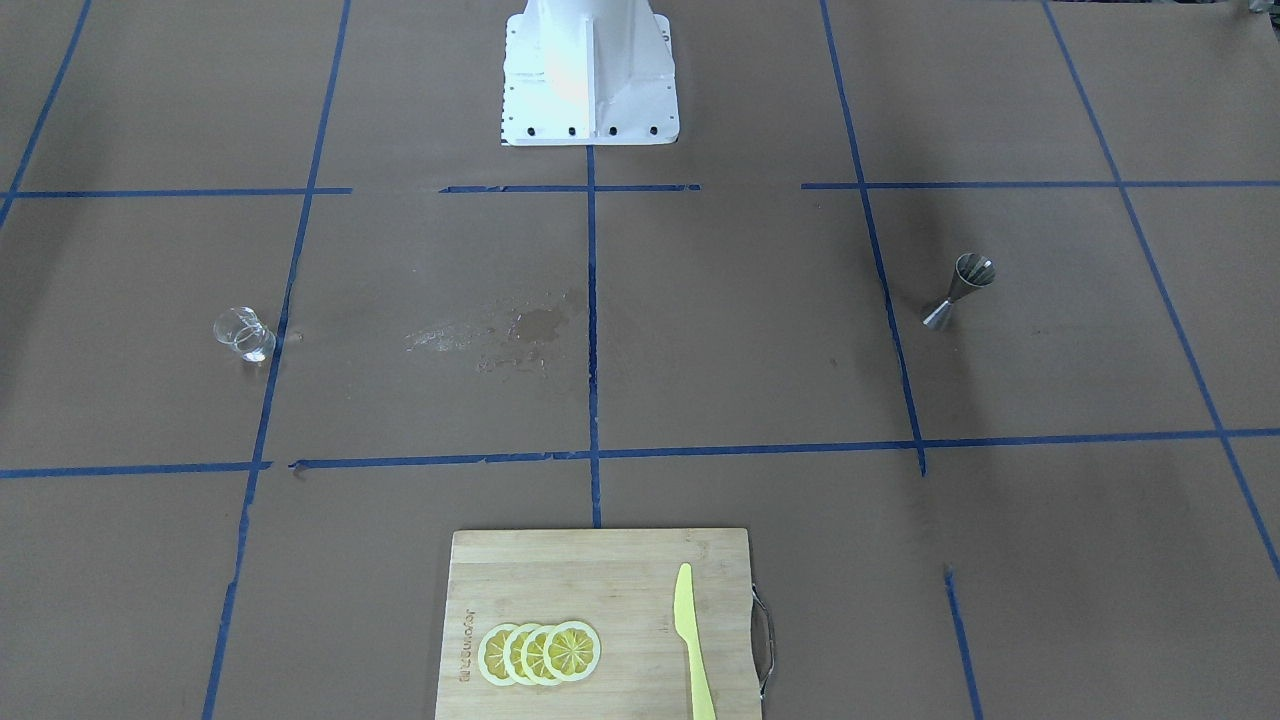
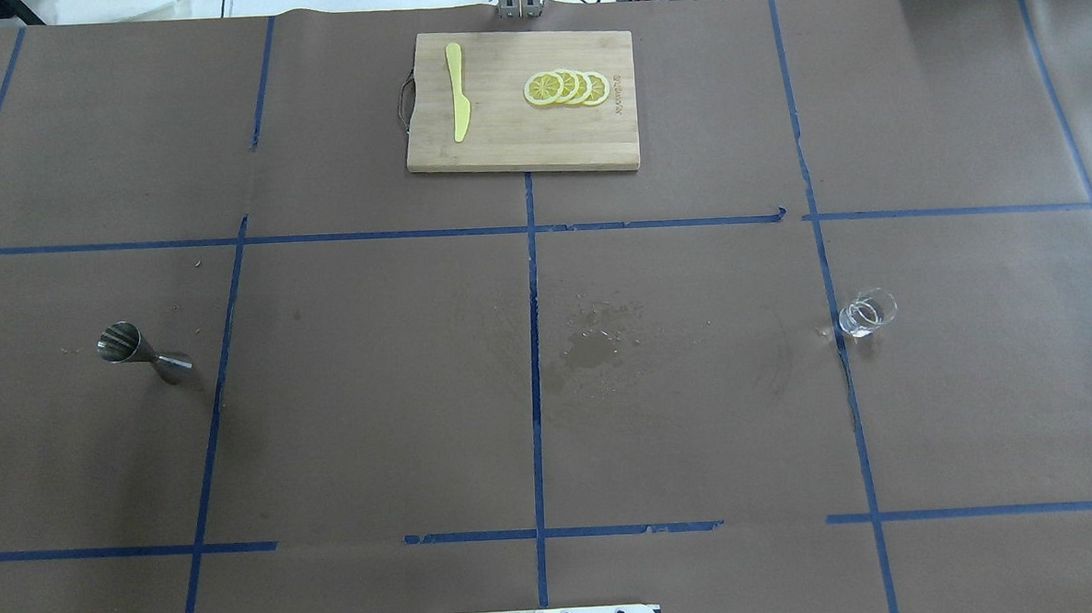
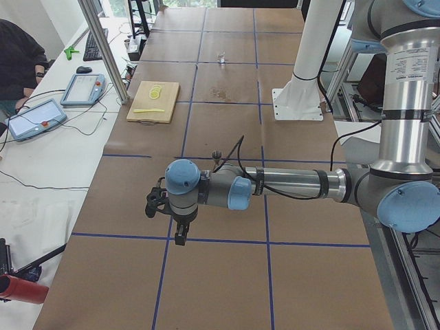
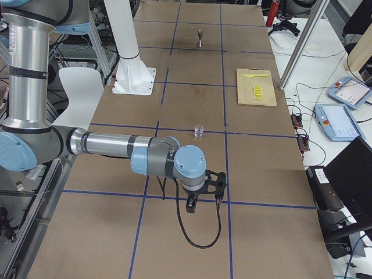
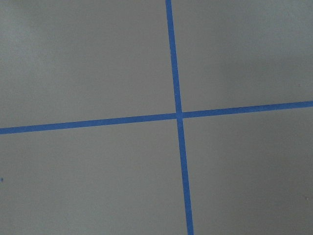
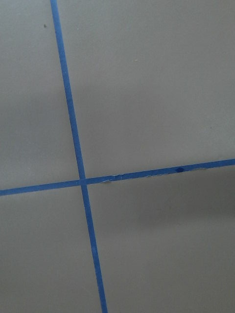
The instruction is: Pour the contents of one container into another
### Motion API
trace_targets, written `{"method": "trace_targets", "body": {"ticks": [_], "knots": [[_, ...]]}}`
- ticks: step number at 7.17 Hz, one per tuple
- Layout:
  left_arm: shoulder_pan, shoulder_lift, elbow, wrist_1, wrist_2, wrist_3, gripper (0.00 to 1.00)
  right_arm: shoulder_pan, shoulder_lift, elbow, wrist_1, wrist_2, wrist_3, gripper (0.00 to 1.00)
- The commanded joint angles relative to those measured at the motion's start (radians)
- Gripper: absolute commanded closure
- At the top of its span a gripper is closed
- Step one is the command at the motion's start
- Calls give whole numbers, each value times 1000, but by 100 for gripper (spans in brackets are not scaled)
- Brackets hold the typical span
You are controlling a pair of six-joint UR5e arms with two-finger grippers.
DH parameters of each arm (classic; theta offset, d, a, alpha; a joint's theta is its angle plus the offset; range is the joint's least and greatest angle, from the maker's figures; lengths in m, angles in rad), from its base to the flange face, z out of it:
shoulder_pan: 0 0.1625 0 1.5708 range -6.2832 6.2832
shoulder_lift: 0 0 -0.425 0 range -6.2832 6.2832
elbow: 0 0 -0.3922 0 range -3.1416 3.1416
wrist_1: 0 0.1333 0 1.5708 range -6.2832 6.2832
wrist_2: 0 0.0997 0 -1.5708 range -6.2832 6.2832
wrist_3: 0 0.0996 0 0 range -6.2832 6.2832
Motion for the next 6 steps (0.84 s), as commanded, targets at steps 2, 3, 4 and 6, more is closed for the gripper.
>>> {"method": "trace_targets", "body": {"ticks": [2, 3, 4, 6], "knots": [[2, -2, -21, -5, -3, 3, 0, 0, 5, 3, 2, 1, -3, 0], [23, -14, -64, -43, 0, -1, 0, 0, 8, 11, 11, 2, -2, 0], [56, -53, -60, -93, 3, -9, 0, 0, 8, 14, 35, 7, -2, 0], [71, -122, -87, -112, 0, -9, 0, 0, 6, 20, 72, 10, -2, 0]]}}
